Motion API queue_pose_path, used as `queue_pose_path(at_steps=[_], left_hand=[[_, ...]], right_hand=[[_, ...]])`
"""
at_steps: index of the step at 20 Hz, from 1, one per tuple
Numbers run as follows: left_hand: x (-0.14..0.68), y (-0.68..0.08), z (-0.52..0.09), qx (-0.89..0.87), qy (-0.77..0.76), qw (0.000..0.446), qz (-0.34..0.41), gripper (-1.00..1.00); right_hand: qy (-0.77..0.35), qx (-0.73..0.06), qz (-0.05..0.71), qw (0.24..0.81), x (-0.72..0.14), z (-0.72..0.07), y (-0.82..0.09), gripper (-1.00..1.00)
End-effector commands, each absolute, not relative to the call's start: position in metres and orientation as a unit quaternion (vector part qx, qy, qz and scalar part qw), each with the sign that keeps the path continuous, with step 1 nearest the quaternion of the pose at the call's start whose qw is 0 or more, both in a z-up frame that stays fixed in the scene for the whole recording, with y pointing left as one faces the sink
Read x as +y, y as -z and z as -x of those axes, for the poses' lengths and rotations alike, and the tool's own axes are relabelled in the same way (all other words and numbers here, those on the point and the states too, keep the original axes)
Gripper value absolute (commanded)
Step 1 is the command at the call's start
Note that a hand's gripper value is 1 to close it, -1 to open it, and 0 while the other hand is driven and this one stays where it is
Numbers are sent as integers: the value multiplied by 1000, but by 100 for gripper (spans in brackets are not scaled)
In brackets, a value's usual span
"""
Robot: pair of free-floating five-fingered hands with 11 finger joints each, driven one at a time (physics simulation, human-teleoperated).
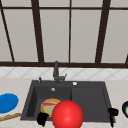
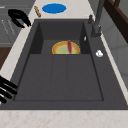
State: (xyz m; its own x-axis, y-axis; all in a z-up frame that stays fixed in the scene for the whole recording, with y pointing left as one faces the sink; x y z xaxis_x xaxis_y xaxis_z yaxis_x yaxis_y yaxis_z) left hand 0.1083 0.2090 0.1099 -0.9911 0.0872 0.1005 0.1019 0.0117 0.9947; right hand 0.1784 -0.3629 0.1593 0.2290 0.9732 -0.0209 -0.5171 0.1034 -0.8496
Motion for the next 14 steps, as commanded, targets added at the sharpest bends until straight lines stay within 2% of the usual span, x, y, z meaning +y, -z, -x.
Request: queue_pose_path(at_steps=[1,14], left_hand=[[209,-110,-108,-711,700,5,66,0],[209,-110,-108,-711,700,5,66,0]], right_hand=[[-512,-286,408,699,-374,-179,-164,-100],[-529,-281,394,697,-452,-198,-191,-100]])
